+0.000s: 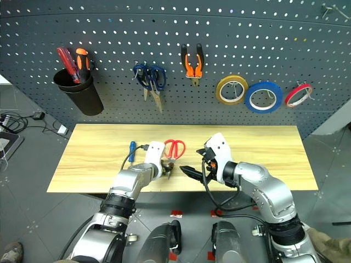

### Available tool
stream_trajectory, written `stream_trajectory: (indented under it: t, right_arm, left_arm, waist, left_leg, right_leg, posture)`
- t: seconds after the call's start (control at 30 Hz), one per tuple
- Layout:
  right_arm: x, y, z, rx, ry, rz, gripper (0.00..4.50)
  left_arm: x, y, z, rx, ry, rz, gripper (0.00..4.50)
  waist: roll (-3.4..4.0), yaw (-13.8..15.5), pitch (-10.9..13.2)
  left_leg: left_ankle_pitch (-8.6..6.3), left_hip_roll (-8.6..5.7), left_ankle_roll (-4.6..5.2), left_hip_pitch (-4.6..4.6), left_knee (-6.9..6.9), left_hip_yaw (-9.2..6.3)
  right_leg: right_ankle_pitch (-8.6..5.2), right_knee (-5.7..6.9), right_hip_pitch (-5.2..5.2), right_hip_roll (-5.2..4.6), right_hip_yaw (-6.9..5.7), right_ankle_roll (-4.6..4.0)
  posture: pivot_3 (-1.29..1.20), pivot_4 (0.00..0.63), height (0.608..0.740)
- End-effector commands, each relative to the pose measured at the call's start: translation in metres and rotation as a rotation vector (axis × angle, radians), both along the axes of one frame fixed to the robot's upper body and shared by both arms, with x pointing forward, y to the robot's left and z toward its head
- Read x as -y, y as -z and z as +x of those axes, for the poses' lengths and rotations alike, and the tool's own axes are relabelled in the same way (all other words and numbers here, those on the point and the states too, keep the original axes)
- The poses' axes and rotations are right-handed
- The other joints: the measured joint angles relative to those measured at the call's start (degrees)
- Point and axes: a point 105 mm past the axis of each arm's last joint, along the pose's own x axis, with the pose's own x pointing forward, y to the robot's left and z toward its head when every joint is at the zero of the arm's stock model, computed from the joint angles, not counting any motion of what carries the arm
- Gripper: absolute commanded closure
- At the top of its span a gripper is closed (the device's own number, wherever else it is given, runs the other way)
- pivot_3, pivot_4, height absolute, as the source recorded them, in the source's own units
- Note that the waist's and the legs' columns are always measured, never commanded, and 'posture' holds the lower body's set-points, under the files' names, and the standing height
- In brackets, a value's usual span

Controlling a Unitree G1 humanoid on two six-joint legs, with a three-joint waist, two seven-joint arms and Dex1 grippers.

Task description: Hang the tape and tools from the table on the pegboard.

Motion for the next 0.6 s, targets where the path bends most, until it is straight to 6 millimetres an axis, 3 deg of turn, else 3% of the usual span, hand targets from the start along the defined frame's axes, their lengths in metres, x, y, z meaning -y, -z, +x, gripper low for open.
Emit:
stream_trajectory:
  t: [0.03, 0.2, 0.4, 0.6]
  right_arm:
    - [-0.003, -0.010, -0.006, 0.042, -0.041, 0.017, 0.00]
    - [-0.001, -0.012, -0.006, 0.050, -0.040, 0.007, 0.00]
    - [-0.001, -0.016, -0.008, 0.108, -0.035, -0.020, 0.00]
    - [0.001, -0.042, -0.002, 0.339, 0.044, -0.026, 0.00]
  left_arm:
    - [-0.001, 0.036, -0.024, -0.145, 0.004, -0.015, 2.52]
    - [-0.006, 0.032, -0.021, -0.096, 0.020, -0.045, 4.07]
    - [-0.011, 0.016, -0.014, 0.044, 0.037, -0.088, 4.12]
    - [-0.007, -0.041, -0.014, 0.441, 0.184, 0.008, 4.12]
  waist:
    - [0.03, 0.0, -0.1]
    - [0.05, 0.0, -0.2]
    - [0.05, -0.1, -0.2]
    - [-0.01, -0.4, -0.2]
  left_leg:
    - [0.00, -0.01, 0.00, 0.00, 0.00, 0.00]
    - [0.00, -0.02, 0.00, 0.00, 0.00, 0.01]
    - [0.00, -0.01, 0.00, 0.00, 0.00, 0.01]
    - [-0.01, 0.00, -0.01, -0.10, -0.03, 0.02]
  right_leg:
    - [0.00, 0.00, 0.00, -0.02, 0.00, 0.00]
    - [0.01, 0.00, 0.01, -0.03, -0.01, -0.01]
    - [0.02, -0.01, 0.00, -0.03, -0.01, -0.02]
    - [0.05, -0.06, -0.08, -0.03, -0.03, -0.09]
  posture:
    - [-0.26, 0.242, 0.740]
    - [-0.27, 0.237, 0.740]
    - [-0.28, 0.235, 0.740]
    - [-0.29, 0.233, 0.740]
